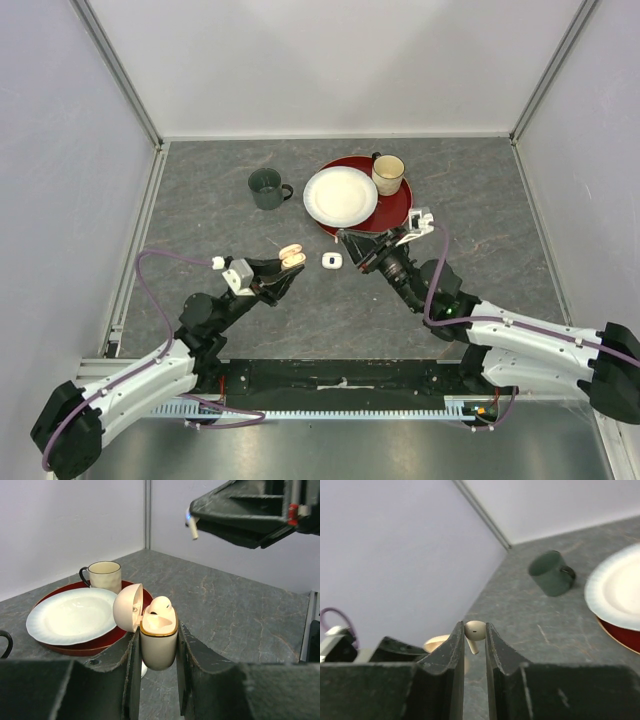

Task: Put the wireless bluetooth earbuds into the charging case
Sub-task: Place the earbud in the charging case.

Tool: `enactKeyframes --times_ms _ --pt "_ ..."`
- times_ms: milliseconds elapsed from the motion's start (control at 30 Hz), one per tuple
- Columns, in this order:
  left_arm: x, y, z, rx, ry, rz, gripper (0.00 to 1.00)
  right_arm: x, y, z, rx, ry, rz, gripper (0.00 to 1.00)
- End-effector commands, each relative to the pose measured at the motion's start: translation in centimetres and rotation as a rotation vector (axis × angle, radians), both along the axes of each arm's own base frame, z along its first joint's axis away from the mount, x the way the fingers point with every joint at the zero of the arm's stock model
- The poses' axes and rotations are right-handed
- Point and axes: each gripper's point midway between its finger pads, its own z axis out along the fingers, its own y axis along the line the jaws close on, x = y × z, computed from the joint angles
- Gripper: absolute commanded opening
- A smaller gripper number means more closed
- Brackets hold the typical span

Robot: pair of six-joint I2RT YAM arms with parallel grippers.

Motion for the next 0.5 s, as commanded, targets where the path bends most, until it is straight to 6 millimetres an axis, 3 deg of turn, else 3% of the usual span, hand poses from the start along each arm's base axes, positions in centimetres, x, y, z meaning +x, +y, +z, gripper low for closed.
enactKeyframes --times_ms 0,133,467 --pt "-0.5 -0.1 4.1 -0.099 -0.082 -0.028 0.02 -2.3 0.3 5.6 0.122 -0.222 0.023 0.0" --pt "-0.6 -0.4 4.1 -0.096 -0.094 -0.042 0.02 -3.9 1.5 6.5 0.152 -0.286 0.083 0.0" --pt "-1.5 -1.1 4.1 -0.083 -0.165 -0.096 0.02 -5.8 5.2 5.7 0.14 -0.321 0.188 0.0"
